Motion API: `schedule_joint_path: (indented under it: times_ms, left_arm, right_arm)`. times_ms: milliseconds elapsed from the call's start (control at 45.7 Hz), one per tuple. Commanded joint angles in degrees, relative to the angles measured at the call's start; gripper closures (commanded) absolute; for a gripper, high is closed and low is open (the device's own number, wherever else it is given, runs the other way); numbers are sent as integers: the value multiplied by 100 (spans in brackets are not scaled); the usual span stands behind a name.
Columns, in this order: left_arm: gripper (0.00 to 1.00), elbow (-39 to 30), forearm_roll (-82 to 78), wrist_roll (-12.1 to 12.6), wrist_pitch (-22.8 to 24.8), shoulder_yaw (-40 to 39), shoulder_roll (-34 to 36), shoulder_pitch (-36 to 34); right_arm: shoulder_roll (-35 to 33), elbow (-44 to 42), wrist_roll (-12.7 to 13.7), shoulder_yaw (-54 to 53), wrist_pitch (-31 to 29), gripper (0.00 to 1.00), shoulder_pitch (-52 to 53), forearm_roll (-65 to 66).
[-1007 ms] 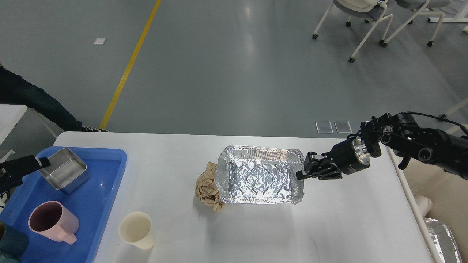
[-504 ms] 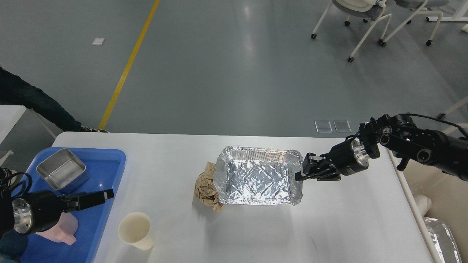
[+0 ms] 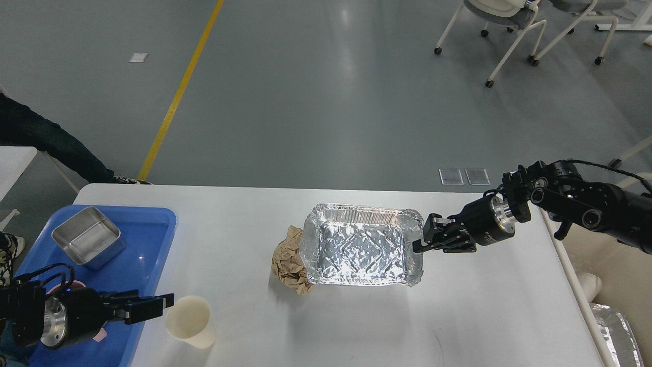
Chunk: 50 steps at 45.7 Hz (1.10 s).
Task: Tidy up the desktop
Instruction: 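Reach the left gripper to the white paper cup and grasp it, then lift the paper cup with the left gripper and tip it over the foil tray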
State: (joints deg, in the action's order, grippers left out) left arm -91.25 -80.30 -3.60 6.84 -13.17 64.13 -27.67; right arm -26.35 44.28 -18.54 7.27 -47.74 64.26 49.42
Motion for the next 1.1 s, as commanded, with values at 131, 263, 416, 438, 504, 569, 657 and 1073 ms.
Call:
schedule_joint_path:
  times_ms: [131, 263, 416, 438, 504, 569, 657, 1073]
  left_arm:
    - [26, 292, -302, 184, 10, 60, -427, 7]
    - [27, 292, -311, 193, 10, 51, -603, 60]
    - [45, 301, -495, 202, 10, 60, -726, 191]
    - [50, 301, -557, 202, 10, 60, -726, 209]
    - [66, 301, -680, 298, 19, 60, -717, 218]
    - [82, 301, -698, 421, 45, 60, -717, 218]
    - [93, 301, -698, 501, 54, 60, -717, 209]
    - [100, 310, -715, 466, 80, -27, -638, 183]
  right_arm:
    - [-2, 10, 0, -15, 20, 100, -36, -38]
    - [-2, 2, -9, -15, 55, 100, -72, -29]
    - [-2, 2, -9, -15, 55, 100, -89, -38]
    - [-2, 2, -9, -15, 63, 100, -89, -38]
    - [-10, 2, -9, -24, 63, 100, -107, -47]
    - [-10, 2, -9, -77, 64, 100, -124, -56]
    - [-2, -7, -9, -121, 64, 100, -142, -56]
    - [33, -25, 53, -138, -7, 100, -177, -135]
